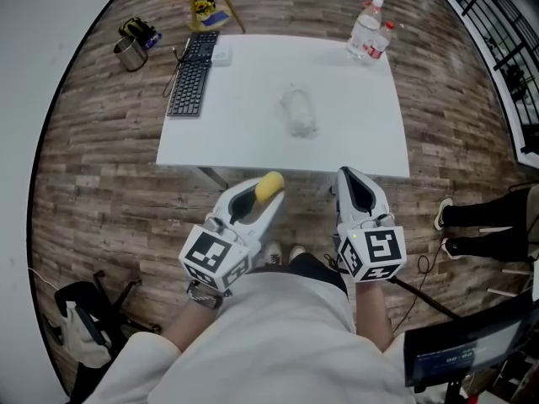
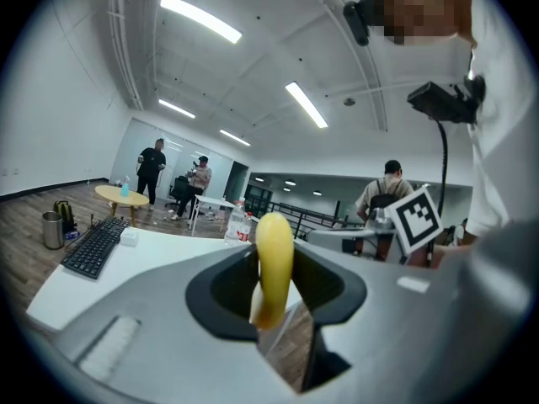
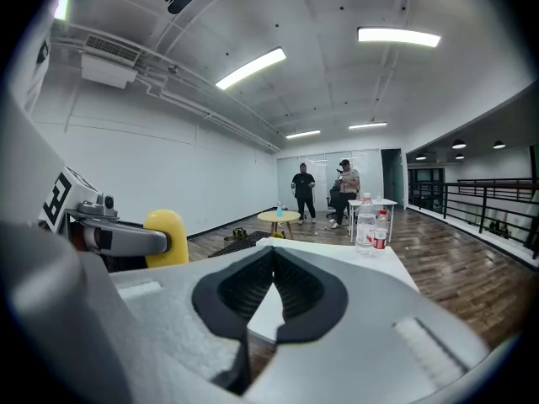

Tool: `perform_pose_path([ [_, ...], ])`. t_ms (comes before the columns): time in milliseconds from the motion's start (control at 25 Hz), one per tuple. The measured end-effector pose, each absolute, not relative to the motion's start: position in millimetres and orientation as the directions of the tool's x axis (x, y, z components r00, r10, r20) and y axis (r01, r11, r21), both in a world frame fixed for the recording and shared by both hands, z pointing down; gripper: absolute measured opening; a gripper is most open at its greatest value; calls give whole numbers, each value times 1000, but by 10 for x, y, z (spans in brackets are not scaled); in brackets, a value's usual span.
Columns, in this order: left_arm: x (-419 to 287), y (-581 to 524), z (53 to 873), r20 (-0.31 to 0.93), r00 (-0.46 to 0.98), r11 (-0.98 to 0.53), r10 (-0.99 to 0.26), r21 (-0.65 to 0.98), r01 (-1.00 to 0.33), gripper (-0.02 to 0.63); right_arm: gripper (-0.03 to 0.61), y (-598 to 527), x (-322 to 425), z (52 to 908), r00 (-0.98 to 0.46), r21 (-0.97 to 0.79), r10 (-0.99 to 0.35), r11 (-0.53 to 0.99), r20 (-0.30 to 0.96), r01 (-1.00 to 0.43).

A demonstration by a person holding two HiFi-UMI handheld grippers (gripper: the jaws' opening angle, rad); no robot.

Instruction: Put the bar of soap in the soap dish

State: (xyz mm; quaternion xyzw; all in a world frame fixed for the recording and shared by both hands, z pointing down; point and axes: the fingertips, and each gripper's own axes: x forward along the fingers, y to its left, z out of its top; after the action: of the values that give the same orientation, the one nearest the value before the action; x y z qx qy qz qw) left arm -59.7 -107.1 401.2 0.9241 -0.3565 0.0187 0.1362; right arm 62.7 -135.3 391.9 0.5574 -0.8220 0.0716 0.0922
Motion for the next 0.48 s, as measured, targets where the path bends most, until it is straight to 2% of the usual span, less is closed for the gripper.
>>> perform_pose_path([
  [480, -615, -1056, 4056, 138, 747, -709, -650, 245, -662, 132, 2, -1354, 585, 3956, -362, -20, -902, 367, 235, -930],
])
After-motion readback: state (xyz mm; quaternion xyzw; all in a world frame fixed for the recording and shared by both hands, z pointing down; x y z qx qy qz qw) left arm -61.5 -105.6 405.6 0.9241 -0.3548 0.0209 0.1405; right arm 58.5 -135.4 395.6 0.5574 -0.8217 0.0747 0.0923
